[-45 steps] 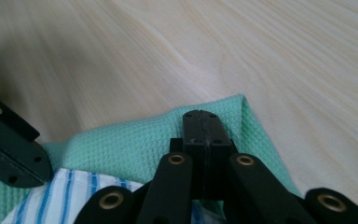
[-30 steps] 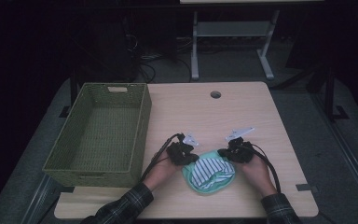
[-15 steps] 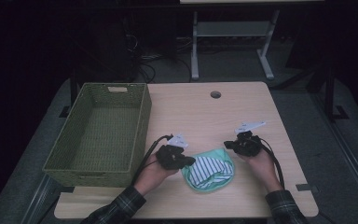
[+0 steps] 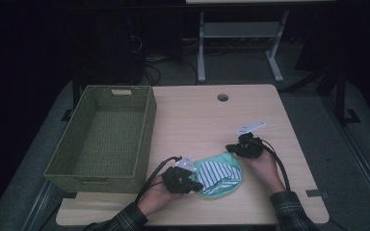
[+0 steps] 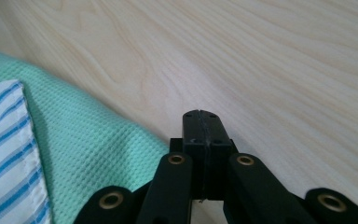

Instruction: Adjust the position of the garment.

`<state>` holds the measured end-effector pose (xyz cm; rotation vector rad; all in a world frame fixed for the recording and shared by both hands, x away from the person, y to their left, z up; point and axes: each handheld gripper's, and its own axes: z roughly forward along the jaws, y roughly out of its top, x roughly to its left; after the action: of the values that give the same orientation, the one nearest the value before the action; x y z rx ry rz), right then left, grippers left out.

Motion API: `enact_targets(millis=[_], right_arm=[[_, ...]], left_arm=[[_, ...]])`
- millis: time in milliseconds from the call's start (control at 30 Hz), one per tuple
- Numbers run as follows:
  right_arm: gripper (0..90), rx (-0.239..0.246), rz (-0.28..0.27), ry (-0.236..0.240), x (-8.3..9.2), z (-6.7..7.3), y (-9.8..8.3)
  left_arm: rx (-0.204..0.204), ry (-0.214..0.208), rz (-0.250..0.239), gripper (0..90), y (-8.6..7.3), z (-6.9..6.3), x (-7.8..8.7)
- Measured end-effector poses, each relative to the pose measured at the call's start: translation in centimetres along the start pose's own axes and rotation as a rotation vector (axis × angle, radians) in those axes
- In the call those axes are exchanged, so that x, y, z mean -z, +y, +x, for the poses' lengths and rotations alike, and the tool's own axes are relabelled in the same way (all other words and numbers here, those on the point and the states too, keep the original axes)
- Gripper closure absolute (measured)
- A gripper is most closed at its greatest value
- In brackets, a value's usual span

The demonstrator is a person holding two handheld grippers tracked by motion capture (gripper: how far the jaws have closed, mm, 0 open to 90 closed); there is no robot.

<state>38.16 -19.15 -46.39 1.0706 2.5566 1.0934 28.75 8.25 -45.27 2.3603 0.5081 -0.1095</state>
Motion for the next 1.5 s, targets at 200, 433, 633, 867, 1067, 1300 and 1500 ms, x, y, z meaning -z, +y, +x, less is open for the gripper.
enact_targets(millis=[200,433,633,867,1067,1300,1500], right_arm=[[89.8,-0.001,0.011,0.003,0.0,0.1,-0.3],[89.8,0.0,0.022,-0.001,0.4,0.1,-0.7],[89.8,-0.009,0.02,-0.008,1.0,0.0,-1.4],[89.8,-0.015,0.028,-0.018,2.0,0.1,-2.2],[89.8,-0.024,0.025,-0.018,3.0,0.7,-3.1],[89.8,-0.018,0.033,-0.004,3.8,1.7,-4.3],[89.8,-0.03,0.039,0.018,4.2,2.7,-5.2]], left_arm=[[0.001,0.018,0.016,89.5,0.1,0.7,-0.6],[-0.004,0.06,0.022,89.5,1.0,1.9,-1.2],[0.009,0.094,0.022,89.5,1.7,3.3,-1.4],[0.021,0.155,0.029,89.4,2.7,5.3,-1.6],[0.044,0.186,0.012,89.5,3.6,6.9,-2.0],[0.044,0.193,0.008,89.4,4.6,8.2,-2.5],[0.041,0.202,-0.005,89.5,5.6,9.1,-3.2]])
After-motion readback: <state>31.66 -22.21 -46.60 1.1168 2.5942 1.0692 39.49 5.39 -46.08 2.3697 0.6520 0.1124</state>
